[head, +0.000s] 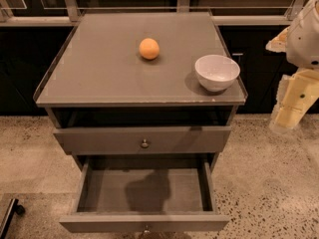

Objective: Place orange into middle drawer

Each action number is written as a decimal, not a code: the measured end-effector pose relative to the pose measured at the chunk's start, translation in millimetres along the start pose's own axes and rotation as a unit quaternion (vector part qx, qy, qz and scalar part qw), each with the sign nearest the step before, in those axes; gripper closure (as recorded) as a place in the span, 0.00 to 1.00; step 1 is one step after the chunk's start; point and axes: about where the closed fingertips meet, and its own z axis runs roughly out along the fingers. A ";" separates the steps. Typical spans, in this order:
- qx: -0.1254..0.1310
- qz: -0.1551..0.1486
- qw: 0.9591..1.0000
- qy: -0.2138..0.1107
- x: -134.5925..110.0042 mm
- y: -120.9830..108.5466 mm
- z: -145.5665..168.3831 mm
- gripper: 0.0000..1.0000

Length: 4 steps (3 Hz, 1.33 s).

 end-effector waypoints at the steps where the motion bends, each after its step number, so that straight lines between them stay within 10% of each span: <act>1: 0.000 0.000 1.000 0.000 0.0 0.0 0.0 0.00; 3: 0.016 -0.009 0.997 -0.073 -28.1 -49.8 15.4 0.00; 4: 0.021 -0.014 0.989 -0.147 -68.6 -99.5 32.1 0.00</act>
Offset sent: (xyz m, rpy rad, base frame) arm 0.0312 0.0087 0.0009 0.1061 -0.0645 0.0580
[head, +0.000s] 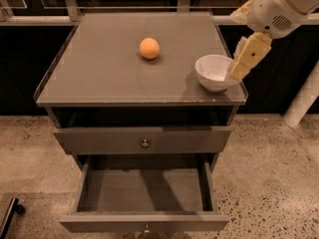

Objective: Place orange into middle drawer

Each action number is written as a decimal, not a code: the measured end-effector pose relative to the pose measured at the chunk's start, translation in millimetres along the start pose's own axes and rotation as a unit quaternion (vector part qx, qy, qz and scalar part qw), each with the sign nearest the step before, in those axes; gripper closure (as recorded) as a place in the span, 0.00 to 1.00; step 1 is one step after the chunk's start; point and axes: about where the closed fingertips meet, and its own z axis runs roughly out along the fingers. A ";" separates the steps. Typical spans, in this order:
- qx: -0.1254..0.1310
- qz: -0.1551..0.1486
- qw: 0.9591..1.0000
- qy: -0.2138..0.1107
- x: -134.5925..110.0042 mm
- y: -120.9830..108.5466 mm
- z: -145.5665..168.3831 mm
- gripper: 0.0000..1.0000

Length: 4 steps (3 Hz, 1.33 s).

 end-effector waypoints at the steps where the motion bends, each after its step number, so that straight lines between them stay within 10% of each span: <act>1: -0.009 0.001 0.997 -0.072 -36.7 -34.7 38.3 0.00; 4: -0.013 -0.005 0.992 -0.121 -70.7 -67.4 72.2 0.00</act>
Offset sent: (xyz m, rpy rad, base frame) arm 0.1393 0.1100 -0.0053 0.2744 -0.0332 0.1633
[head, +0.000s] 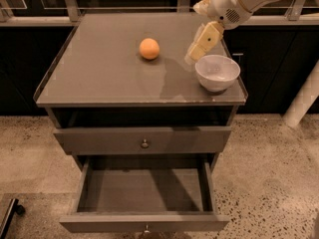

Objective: Place orange into middle drawer

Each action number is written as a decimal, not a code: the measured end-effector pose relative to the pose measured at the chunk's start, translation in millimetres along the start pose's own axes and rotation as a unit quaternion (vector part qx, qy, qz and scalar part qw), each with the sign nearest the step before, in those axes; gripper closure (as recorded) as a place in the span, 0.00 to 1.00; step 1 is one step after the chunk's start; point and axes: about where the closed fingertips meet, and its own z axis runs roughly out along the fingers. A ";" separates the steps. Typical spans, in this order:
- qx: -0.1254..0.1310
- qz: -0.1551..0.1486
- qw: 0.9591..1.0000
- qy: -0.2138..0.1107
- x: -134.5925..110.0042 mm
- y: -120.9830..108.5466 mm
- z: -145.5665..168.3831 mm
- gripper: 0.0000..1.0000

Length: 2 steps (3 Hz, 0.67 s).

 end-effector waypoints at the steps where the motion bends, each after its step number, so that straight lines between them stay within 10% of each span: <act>1: 0.019 0.034 0.998 -0.046 13.8 -23.6 12.7 0.00; 2: 0.017 0.049 0.994 -0.095 20.3 -53.0 46.3 0.00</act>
Offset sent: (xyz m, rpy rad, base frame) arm 0.1237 0.0015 -0.0417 0.3447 -0.0362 -0.0352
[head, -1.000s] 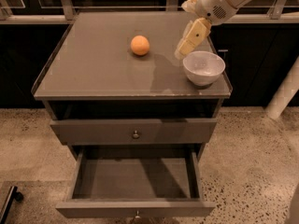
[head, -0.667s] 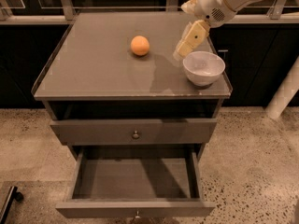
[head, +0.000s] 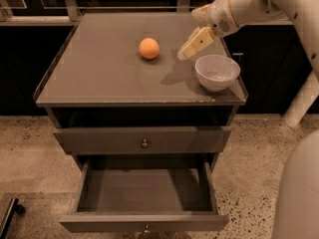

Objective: Place orange into middle drawer

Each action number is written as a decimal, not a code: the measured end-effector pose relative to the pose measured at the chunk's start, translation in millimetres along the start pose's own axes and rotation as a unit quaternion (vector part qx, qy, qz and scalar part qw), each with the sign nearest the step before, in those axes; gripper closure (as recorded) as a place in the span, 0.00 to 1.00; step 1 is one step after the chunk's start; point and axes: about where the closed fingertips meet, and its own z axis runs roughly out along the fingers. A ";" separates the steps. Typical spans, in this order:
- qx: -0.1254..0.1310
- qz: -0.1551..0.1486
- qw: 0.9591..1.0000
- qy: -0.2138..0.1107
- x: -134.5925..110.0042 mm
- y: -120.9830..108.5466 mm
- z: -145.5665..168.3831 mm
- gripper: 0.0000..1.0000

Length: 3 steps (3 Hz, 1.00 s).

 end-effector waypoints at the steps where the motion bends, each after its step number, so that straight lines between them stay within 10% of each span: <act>1: -0.012 0.006 0.999 -0.035 -2.5 -21.6 34.3 0.00; 3: -0.065 -0.033 0.997 -0.029 -27.1 -26.5 109.6 0.00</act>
Offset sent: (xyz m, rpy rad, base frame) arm 0.1051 0.0849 -0.0146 0.0624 -0.0041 0.1779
